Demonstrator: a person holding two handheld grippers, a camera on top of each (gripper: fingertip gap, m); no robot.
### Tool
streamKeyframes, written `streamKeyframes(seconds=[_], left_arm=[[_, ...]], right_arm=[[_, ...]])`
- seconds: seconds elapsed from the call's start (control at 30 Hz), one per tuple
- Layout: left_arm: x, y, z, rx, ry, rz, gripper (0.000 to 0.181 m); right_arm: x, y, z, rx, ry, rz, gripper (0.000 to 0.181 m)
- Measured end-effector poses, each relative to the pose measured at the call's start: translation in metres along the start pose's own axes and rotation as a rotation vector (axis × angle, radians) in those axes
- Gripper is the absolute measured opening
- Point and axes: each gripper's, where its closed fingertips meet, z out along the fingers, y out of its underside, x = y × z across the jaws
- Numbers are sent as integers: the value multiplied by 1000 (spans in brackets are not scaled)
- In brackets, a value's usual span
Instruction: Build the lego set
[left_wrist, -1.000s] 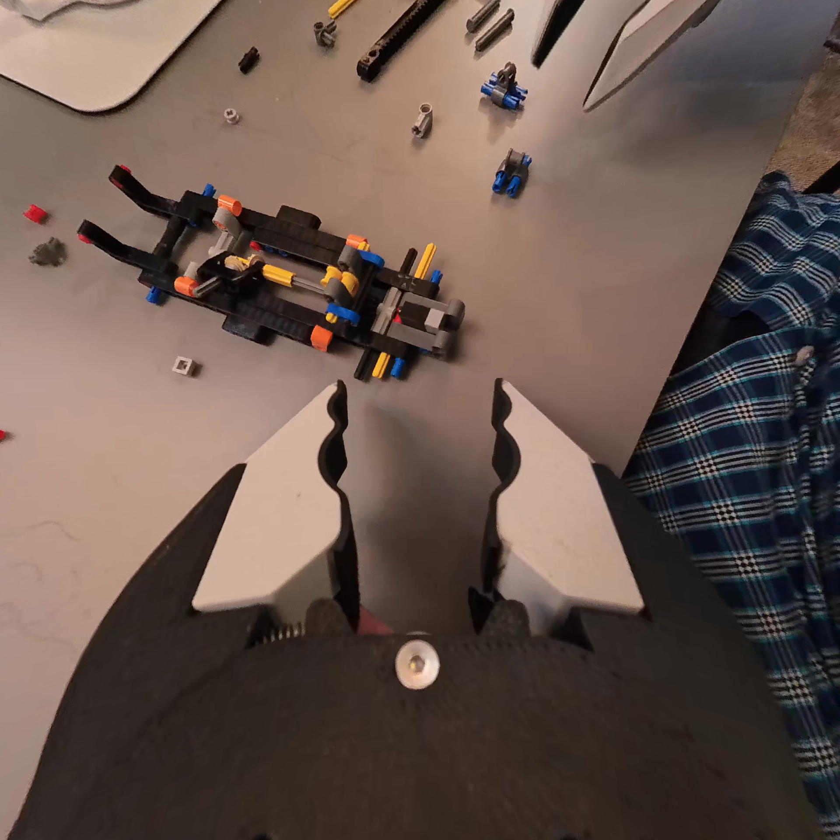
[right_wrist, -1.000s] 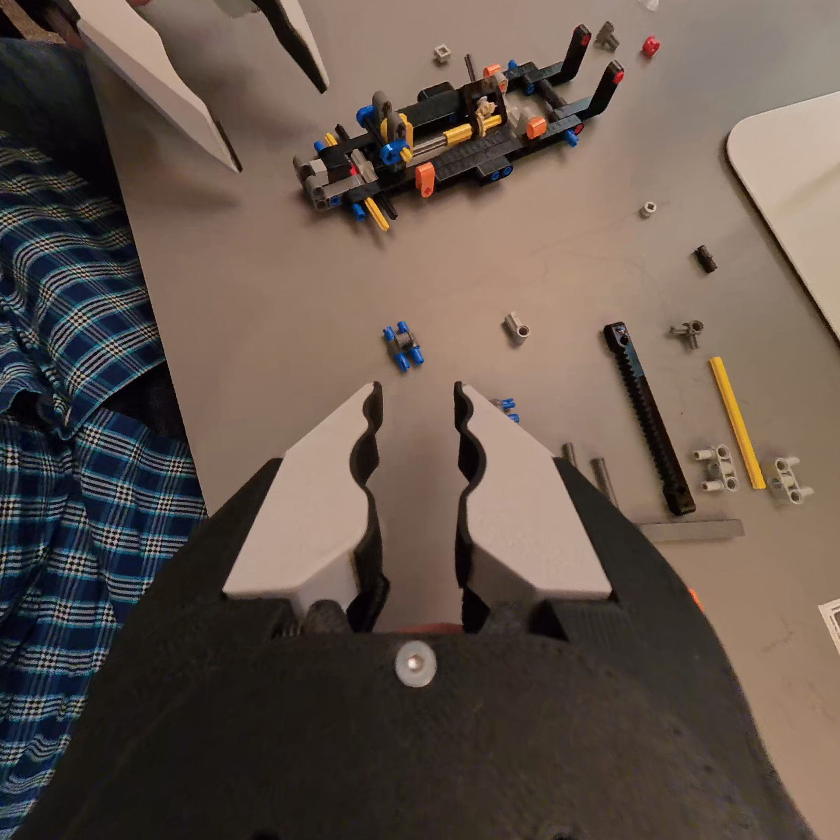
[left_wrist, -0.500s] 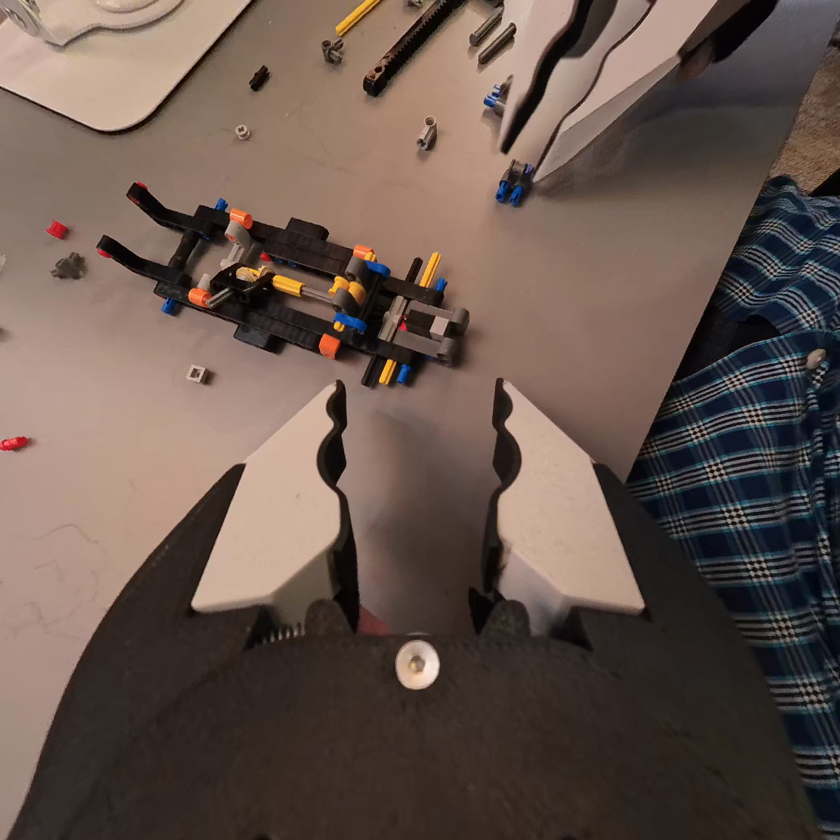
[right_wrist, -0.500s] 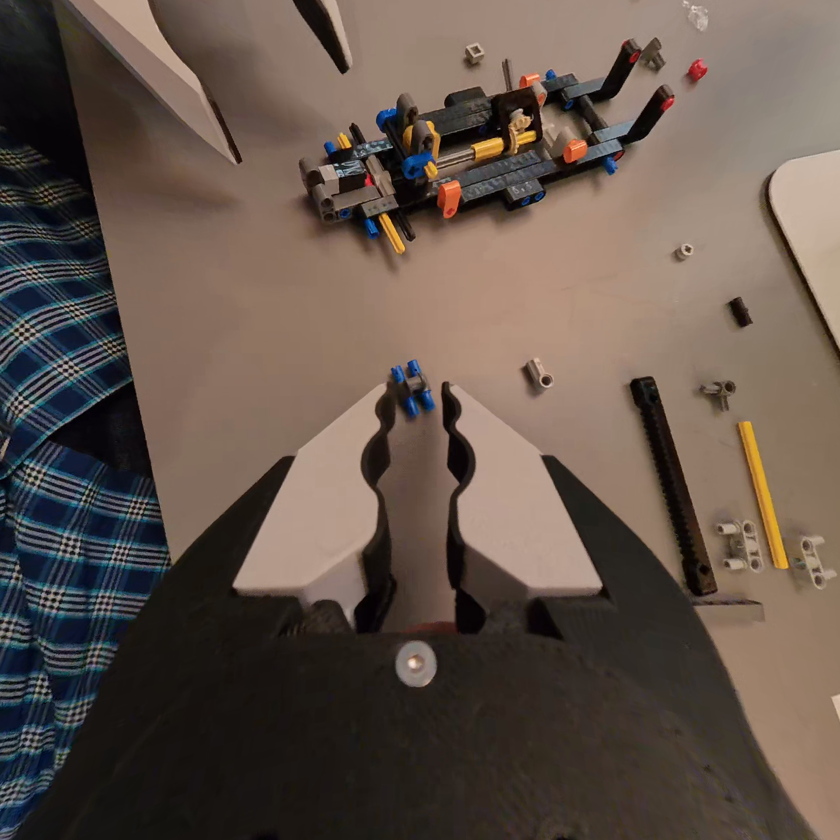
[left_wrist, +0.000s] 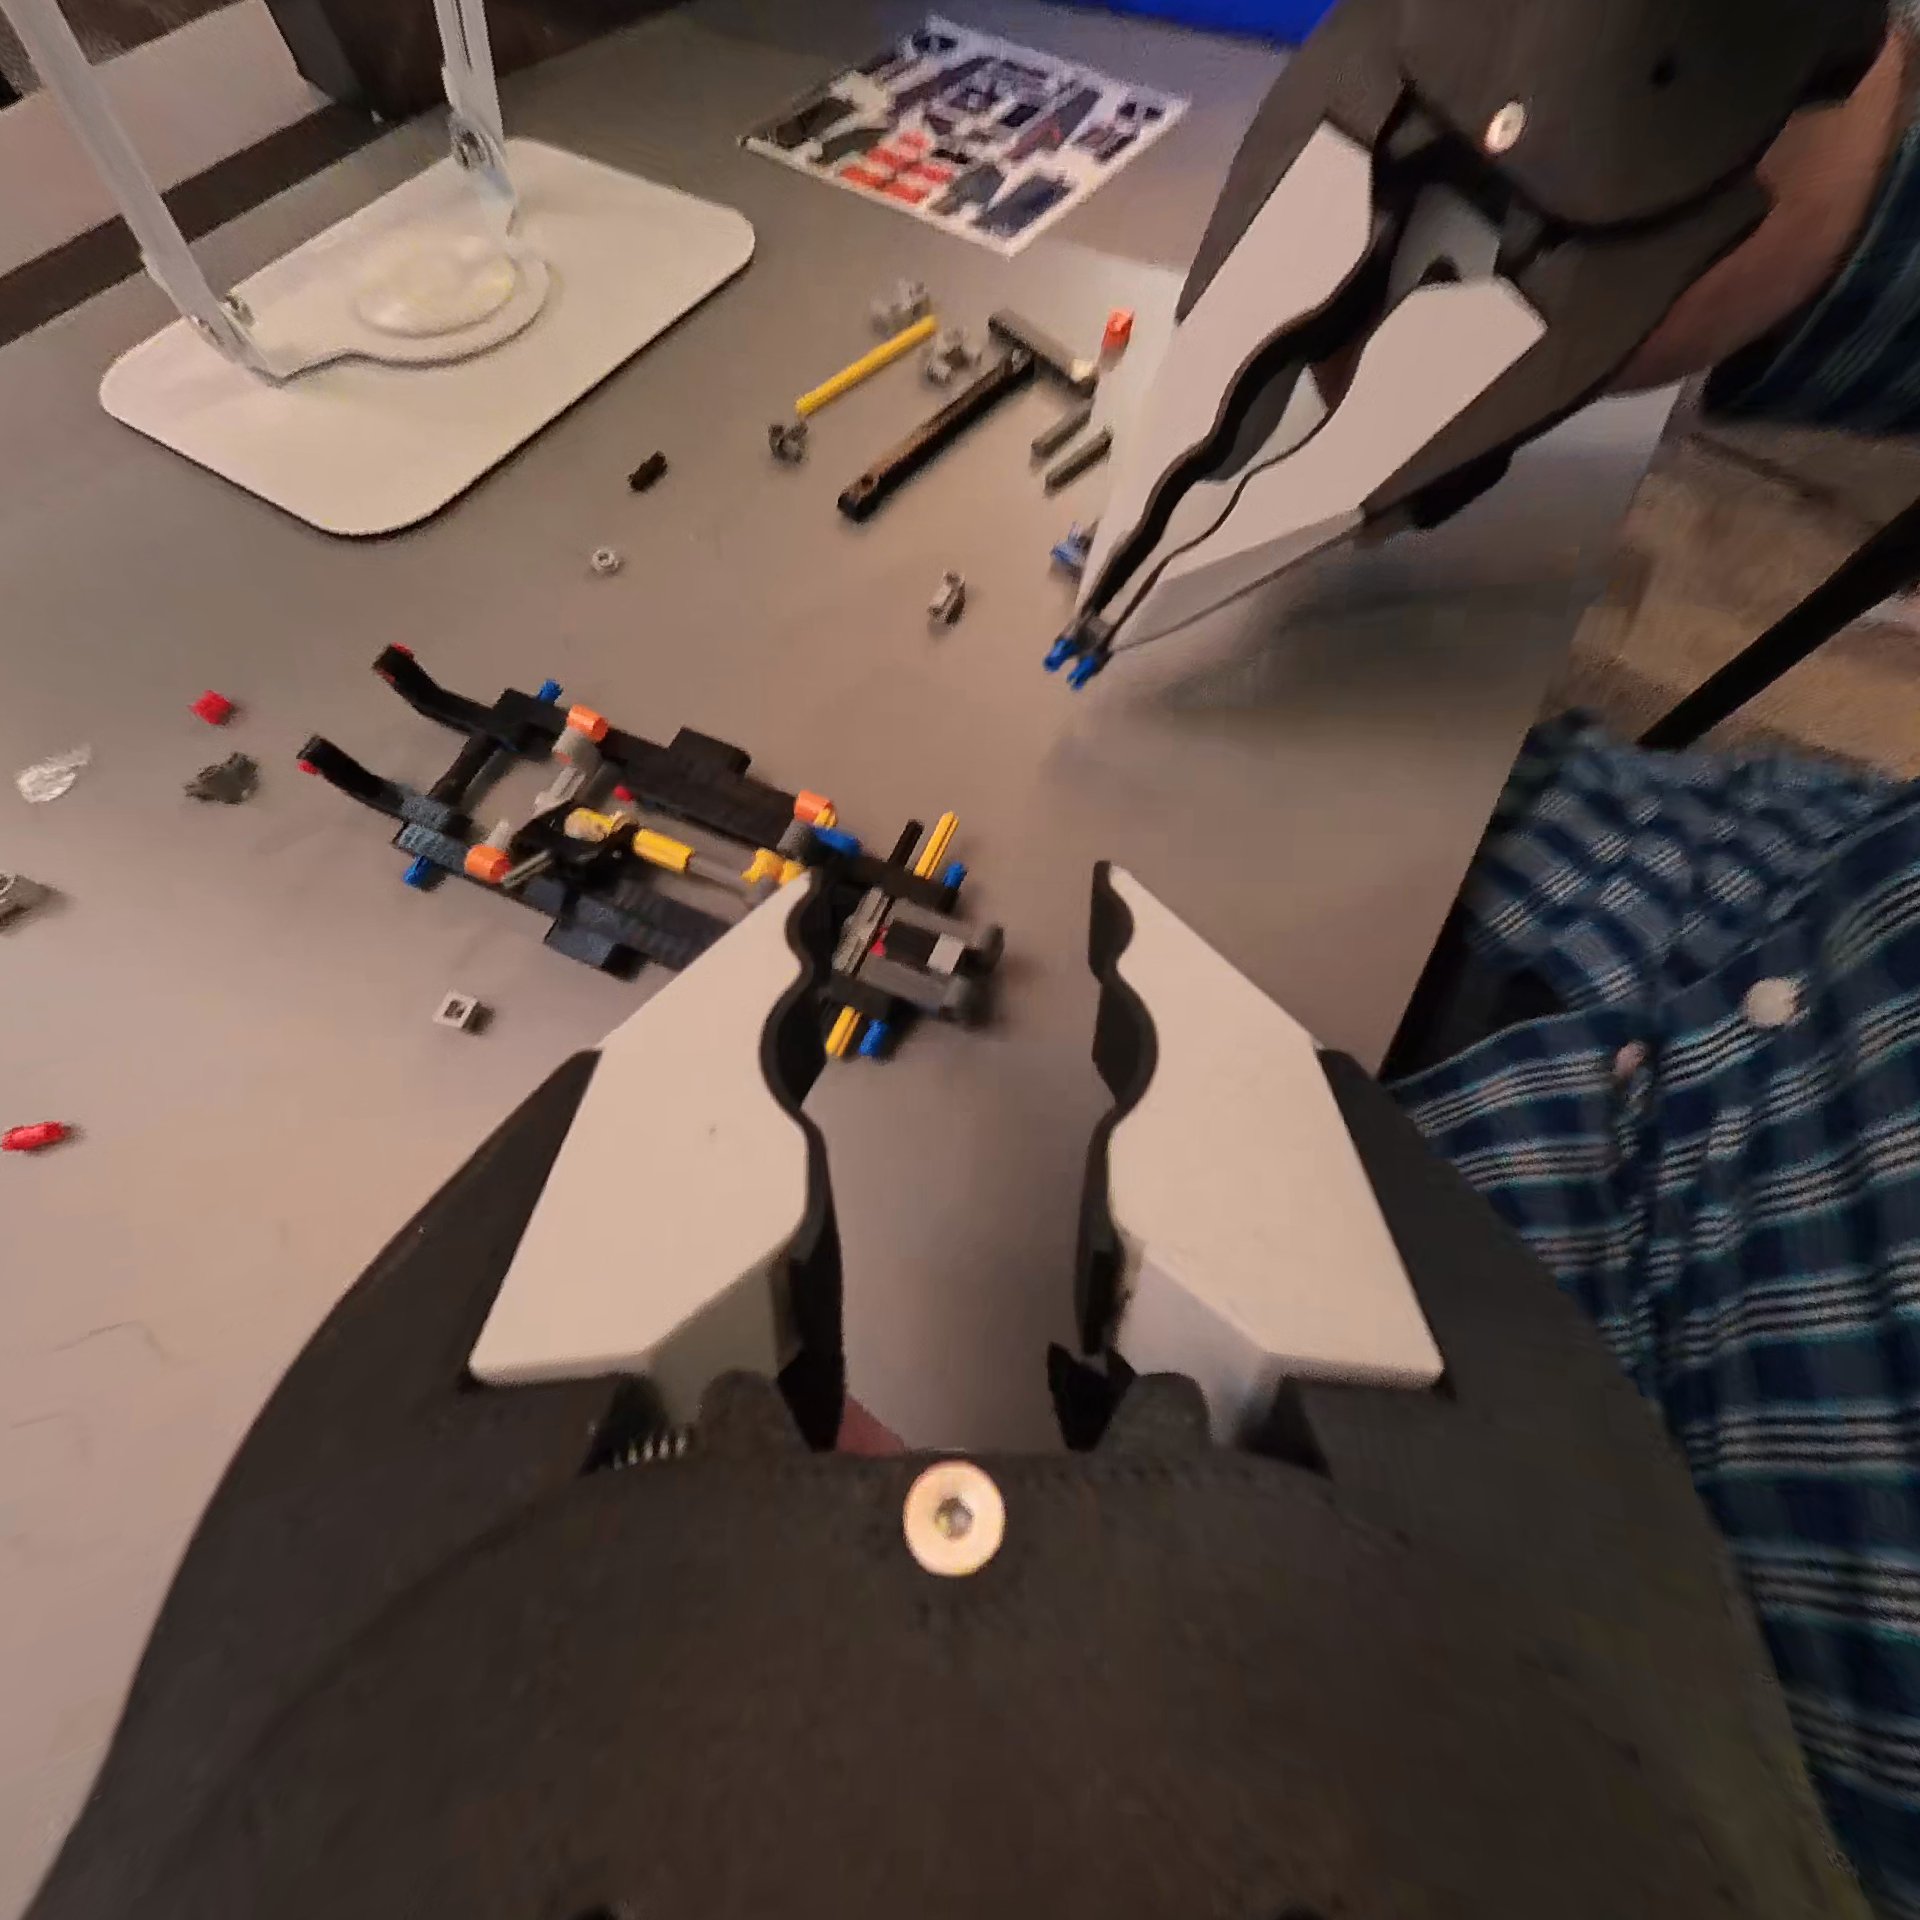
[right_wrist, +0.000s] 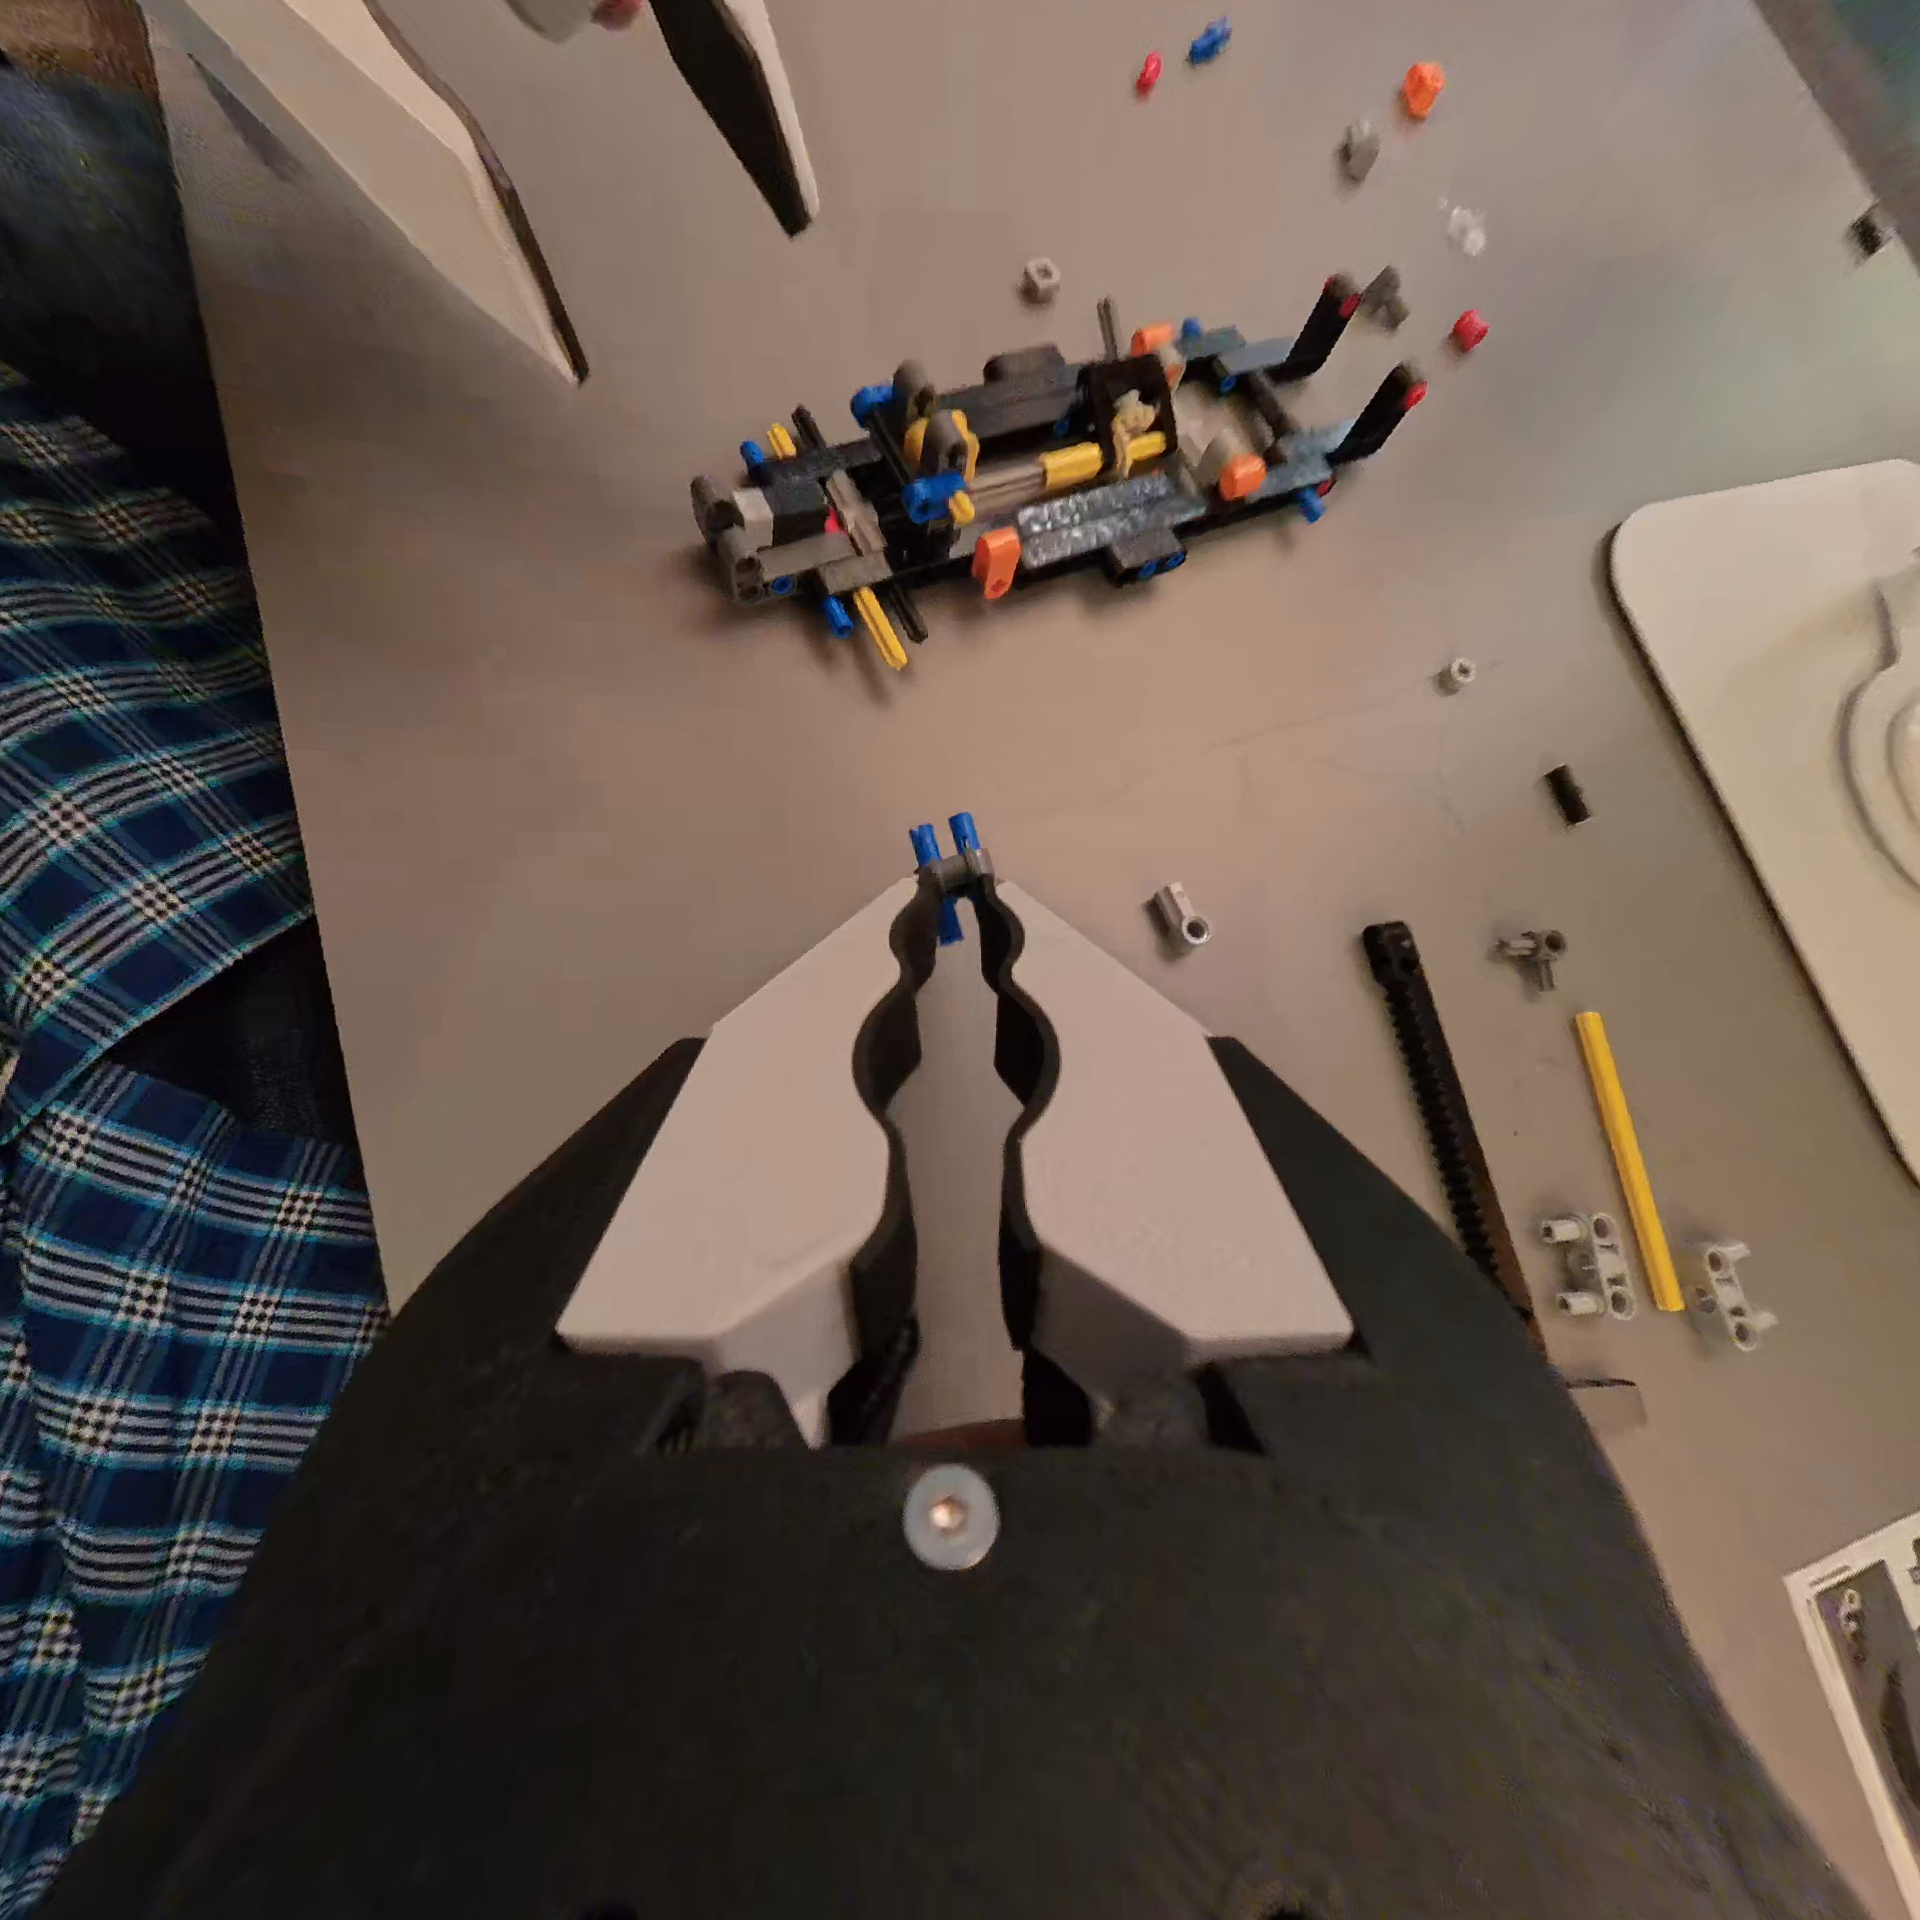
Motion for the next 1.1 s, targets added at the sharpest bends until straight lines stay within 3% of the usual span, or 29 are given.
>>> streamKeyframes(seconds=[0.03,0.4,0.77,1.1], left_arm=[[1,-4,0,11,6,-7,48],[9,-44,13,117,56,-77,44],[7,-91,28,245,65,-64,41],[9,-128,46,355,348,-453,40]], right_arm=[[1,-4,-2,12,10,-6,5],[5,-50,-30,242,29,46,5],[27,-84,-66,563,-89,354,4],[53,-88,-83,715,-81,433,5]])
